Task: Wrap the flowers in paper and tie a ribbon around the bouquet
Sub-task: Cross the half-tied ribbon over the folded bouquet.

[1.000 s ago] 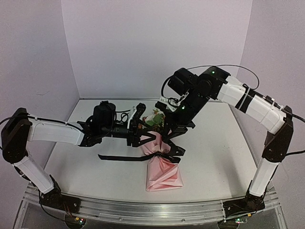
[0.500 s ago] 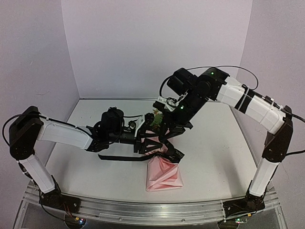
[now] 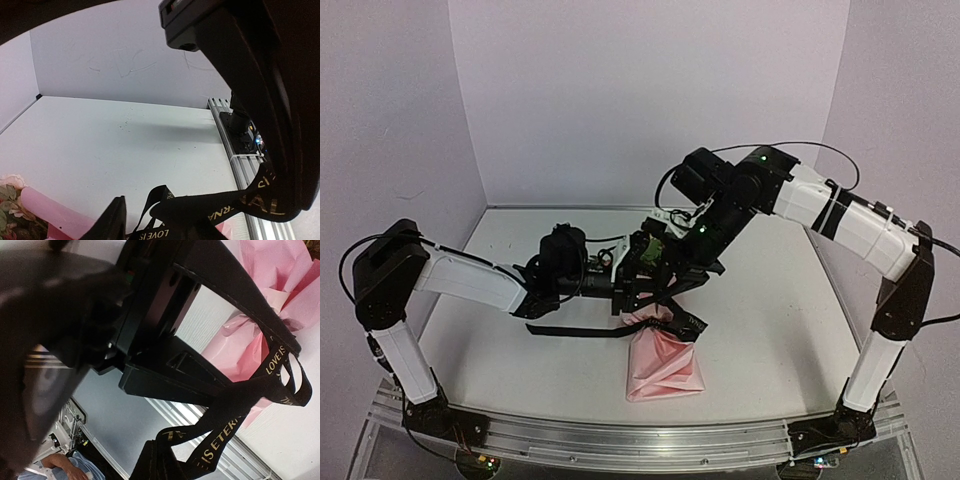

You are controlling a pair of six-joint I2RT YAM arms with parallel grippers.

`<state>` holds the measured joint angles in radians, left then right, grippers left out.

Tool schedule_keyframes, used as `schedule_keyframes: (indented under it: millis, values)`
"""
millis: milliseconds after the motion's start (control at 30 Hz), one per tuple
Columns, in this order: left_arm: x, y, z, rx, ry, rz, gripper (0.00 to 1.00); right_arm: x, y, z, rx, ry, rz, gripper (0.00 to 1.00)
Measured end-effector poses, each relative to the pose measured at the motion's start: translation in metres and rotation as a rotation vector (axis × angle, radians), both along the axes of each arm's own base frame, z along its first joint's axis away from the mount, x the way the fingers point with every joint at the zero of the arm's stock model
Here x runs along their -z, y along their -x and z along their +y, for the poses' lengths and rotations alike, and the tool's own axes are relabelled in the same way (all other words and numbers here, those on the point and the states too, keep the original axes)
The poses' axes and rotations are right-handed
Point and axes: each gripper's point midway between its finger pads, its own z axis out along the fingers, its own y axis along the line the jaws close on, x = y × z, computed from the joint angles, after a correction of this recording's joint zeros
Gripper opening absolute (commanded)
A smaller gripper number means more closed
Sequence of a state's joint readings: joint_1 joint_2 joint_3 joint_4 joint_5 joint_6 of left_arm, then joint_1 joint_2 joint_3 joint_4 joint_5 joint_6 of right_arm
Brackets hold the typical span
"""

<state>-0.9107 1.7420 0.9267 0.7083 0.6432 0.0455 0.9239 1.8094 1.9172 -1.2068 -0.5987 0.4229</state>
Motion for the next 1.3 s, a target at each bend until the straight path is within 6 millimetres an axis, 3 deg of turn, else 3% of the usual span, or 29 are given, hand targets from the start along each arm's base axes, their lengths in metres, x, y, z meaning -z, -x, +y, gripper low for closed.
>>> schedule_keyframes:
  millis: [67, 233, 467, 533, 833, 1033, 1300]
  values:
    - [0.002, -0.001, -0.003, -0.002, -0.004, -0.001, 0.01, 0.001, 0.000, -0.003, 0.005, 0.001, 0.000, 0.00]
    - [0.002, -0.010, -0.006, -0.097, -0.017, -0.003, 0.00, 0.002, 0.003, -0.023, 0.011, 0.028, 0.000, 0.00]
    - [-0.042, -0.006, 0.010, -0.196, 0.049, -0.075, 0.00, -0.001, 0.006, -0.049, -0.034, 0.029, -0.080, 0.00]
    - [-0.039, 0.001, 0.013, -0.192, 0.042, -0.083, 0.00, 0.004, 0.008, -0.055, -0.047, 0.028, -0.107, 0.00]
    - [0.007, 0.015, 0.024, -0.207, -0.062, -0.050, 0.00, 0.040, 0.011, -0.076, -0.042, 0.074, -0.173, 0.00]
    - [-0.001, 0.012, 0.035, -0.255, -0.053, -0.084, 0.00, 0.033, 0.008, -0.088, -0.012, 0.070, -0.268, 0.00]
    - [-0.004, 0.017, 0.031, -0.191, -0.084, -0.144, 0.00, 0.029, 0.012, -0.094, -0.011, 0.079, -0.278, 0.00]
